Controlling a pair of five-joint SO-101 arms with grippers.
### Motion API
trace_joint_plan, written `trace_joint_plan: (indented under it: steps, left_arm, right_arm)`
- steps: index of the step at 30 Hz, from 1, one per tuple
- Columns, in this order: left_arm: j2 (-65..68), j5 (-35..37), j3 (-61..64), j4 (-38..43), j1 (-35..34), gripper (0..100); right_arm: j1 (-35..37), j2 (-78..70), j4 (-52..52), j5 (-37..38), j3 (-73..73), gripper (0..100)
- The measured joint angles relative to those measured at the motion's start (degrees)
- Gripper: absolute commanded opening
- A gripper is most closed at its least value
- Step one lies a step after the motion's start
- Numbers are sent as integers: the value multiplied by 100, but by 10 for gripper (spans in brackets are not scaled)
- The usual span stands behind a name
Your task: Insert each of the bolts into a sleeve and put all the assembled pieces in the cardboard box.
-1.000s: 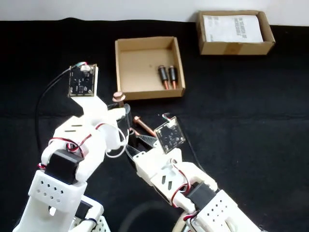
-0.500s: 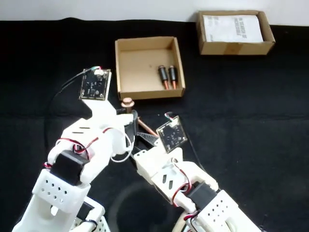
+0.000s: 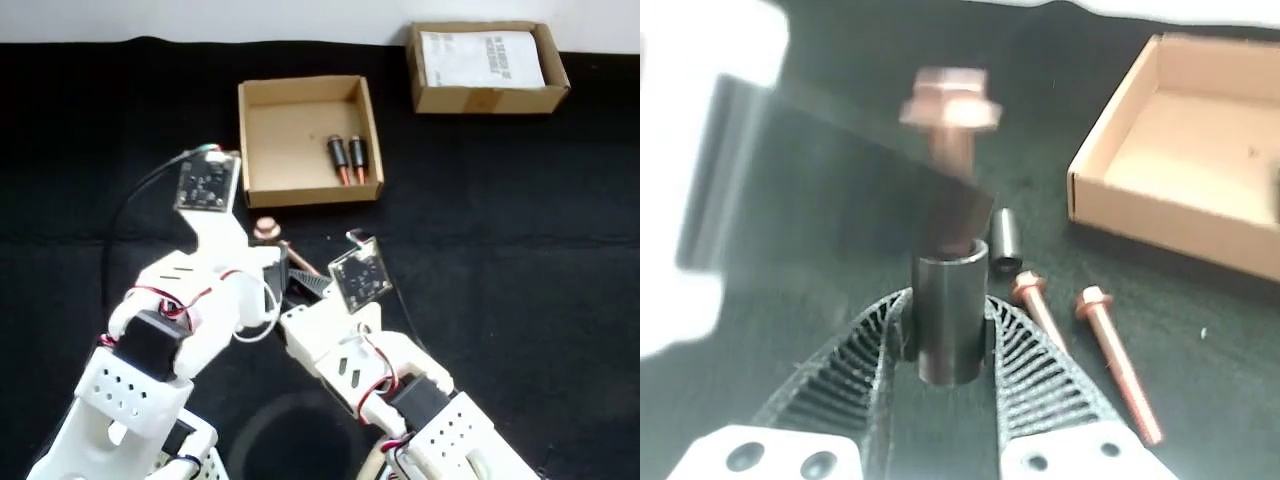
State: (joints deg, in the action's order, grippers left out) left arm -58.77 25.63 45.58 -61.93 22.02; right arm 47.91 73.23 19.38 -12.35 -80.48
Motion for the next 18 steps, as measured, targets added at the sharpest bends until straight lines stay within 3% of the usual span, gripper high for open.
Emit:
trace_joint_plan:
  steps: [3,10,18]
  left_arm:
    - [0,0,0,-18,0,21]
    - [0,-343,0,-26,-26,247]
    - [0,-369,0,-132,88,400]
  right_arm:
    - [-62,0,-132,0,0,6]
    - [-123,0,-141,0,0,6]
    - [-176,0,-149,-9,18,6]
